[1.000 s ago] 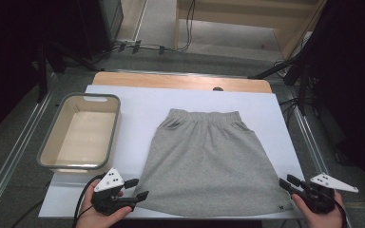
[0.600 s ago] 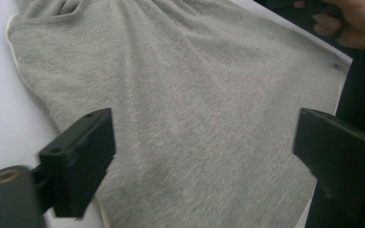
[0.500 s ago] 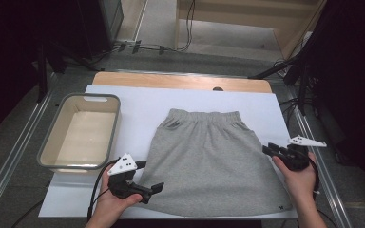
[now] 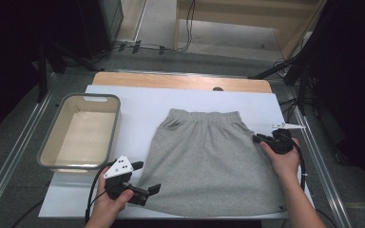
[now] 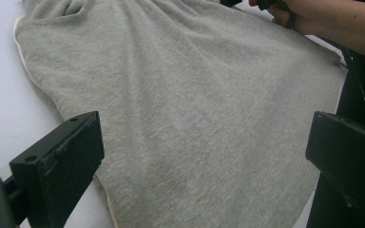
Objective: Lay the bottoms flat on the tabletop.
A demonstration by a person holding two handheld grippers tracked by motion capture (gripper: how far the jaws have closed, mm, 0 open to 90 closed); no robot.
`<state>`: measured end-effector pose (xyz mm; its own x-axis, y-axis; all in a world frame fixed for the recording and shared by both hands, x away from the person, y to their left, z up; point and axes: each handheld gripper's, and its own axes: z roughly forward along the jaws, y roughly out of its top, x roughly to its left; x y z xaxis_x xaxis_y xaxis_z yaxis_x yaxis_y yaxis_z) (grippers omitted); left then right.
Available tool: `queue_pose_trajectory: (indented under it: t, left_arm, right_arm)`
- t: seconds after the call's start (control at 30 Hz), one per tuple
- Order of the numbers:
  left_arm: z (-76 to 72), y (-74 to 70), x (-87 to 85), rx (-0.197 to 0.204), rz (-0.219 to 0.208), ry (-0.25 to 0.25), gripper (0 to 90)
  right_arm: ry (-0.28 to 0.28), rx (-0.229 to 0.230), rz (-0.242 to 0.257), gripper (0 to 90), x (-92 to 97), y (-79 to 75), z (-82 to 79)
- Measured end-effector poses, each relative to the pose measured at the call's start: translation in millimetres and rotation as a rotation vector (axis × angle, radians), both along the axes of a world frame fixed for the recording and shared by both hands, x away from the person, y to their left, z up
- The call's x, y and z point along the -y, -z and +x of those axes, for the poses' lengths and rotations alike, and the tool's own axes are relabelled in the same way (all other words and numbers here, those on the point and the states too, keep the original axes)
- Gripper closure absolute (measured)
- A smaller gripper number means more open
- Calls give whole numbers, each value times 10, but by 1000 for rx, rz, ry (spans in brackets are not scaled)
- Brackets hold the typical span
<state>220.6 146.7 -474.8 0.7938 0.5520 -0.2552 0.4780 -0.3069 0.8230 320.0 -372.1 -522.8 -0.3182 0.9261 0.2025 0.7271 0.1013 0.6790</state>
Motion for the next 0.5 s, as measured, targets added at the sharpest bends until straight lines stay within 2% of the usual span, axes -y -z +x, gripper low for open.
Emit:
queue_pose_trajectory:
  t: [0.07, 0.13, 0.2, 0.27, 0.37, 0.5]
  left_arm:
    - [-2, -1, 3, 2, 5, -1, 0]
    - [-8, -3, 4, 4, 6, -1, 0]
    - [-14, -7, 3, 5, 6, -2, 0]
    - [-10, -7, 0, 6, 4, -1, 0]
    - [3, -8, 6, 4, 3, -1, 0]
    - [5, -28, 15, 7, 4, 1, 0]
  right_arm:
    - [4, 8, -25, 850, 6, -24, -7]
    - [44, 11, -41, 851, 42, -40, -4]
    - [40, 14, -52, 834, 45, -42, 10]
    - [34, 40, -66, 777, 17, -58, 37]
    - [28, 81, -17, 689, -26, -119, 130]
    - [17, 82, 5, 645, -154, -160, 327]
